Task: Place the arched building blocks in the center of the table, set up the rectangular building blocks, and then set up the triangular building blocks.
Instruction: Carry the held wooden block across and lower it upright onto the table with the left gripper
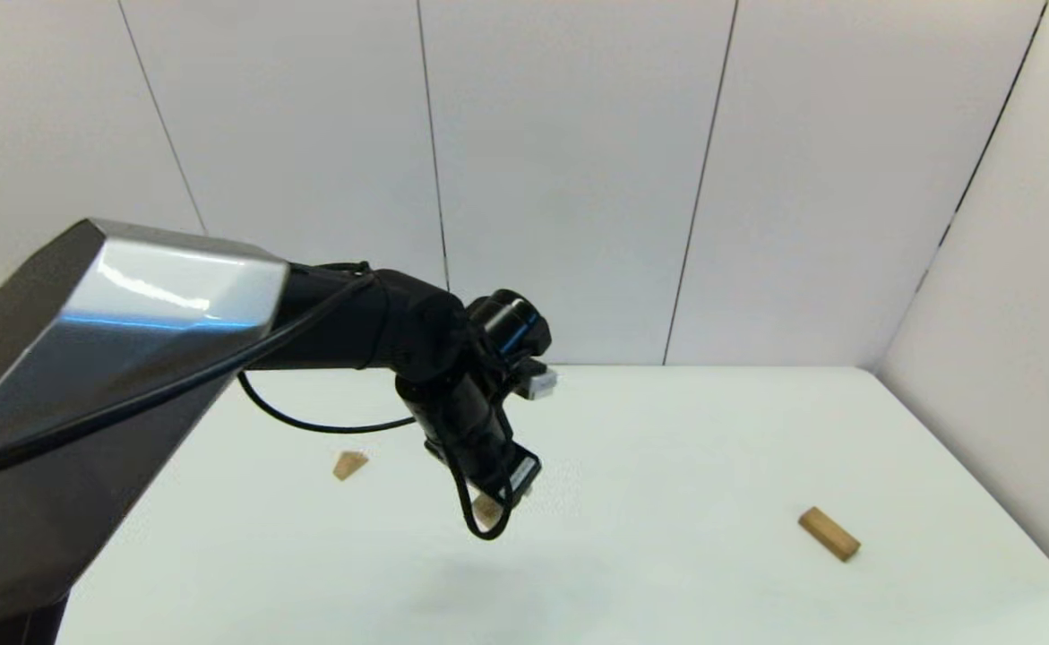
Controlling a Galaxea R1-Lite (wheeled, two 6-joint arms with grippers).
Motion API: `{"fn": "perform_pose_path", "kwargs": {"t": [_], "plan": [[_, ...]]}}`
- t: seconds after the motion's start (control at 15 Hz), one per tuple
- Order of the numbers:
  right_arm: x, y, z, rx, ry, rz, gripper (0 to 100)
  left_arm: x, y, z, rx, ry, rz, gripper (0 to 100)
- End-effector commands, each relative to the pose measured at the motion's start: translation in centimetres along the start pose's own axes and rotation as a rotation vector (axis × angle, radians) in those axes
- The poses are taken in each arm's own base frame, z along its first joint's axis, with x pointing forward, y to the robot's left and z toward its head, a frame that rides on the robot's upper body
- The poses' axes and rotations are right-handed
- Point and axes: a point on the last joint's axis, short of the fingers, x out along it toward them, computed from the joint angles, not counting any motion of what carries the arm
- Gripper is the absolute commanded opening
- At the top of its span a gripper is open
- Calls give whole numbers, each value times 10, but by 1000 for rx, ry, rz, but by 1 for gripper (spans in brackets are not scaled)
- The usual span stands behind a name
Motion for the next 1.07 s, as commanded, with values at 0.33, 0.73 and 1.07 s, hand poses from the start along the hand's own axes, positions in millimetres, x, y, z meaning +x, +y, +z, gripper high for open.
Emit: {"fn": "perform_pose_path", "kwargs": {"t": [0.33, 0.73, 1.07], "plan": [[0, 0, 0, 0, 0, 1, 100, 60, -17, -2, 524, 109, -176, 0], [0, 0, 0, 0, 0, 1, 100, 97, -25, 16, 647, 91, -187, 0], [0, 0, 0, 0, 0, 1, 100, 104, -42, 11, 709, 121, -206, 0]]}}
